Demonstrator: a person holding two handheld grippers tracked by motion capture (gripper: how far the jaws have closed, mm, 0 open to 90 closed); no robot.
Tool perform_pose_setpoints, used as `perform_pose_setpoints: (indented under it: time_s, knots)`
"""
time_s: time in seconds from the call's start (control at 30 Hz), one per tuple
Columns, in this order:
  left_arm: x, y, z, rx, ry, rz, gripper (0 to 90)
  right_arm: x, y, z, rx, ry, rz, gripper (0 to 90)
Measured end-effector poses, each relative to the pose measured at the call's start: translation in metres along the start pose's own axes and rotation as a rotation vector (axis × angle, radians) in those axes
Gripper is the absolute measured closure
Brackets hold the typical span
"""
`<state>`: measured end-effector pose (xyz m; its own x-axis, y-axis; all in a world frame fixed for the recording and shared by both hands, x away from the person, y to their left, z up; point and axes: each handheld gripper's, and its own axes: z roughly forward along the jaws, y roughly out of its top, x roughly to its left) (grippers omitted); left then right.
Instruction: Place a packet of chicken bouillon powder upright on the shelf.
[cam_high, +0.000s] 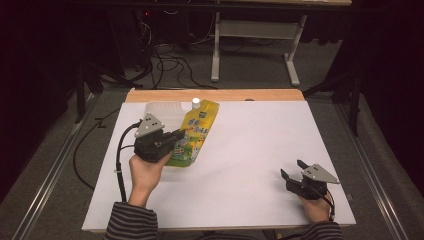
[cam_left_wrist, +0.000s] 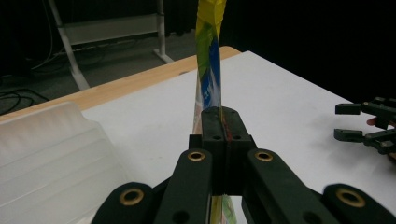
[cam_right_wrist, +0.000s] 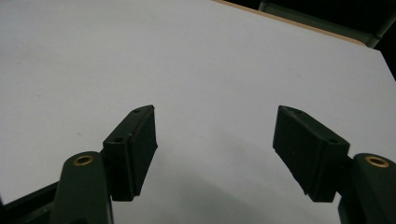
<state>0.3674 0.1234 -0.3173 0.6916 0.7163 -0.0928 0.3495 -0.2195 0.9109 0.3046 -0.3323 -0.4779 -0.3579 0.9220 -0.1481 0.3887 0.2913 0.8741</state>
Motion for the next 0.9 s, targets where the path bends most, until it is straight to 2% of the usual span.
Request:
perform_pose_setpoints:
  time_s: [0.13,0.3,0.5,0.67,0.9]
  knots:
    - [0.004,0.001,-0.002,-0.008,0.01,-0.008,90.0,0.0,0.0,0.0,-0.001,0.001,-0.002,31.0]
    - [0.012,0.005,-0.004,-0.005,0.042,-0.017,90.0,-0.001,0.0,0.0,0.001,0.001,0.006,31.0]
    - [0.021,0.009,-0.009,-0.018,0.093,-0.006,90.0,-0.001,0.0,0.0,-0.002,0.003,0.01,31.0]
    - [0.026,0.011,-0.009,-0.017,0.108,0.001,90.0,-0.001,0.0,0.0,-0.005,0.004,0.007,30.9]
    - [0.042,0.011,0.002,0.033,0.16,0.022,90.0,-0.001,0.0,0.0,-0.007,0.002,0.007,30.9]
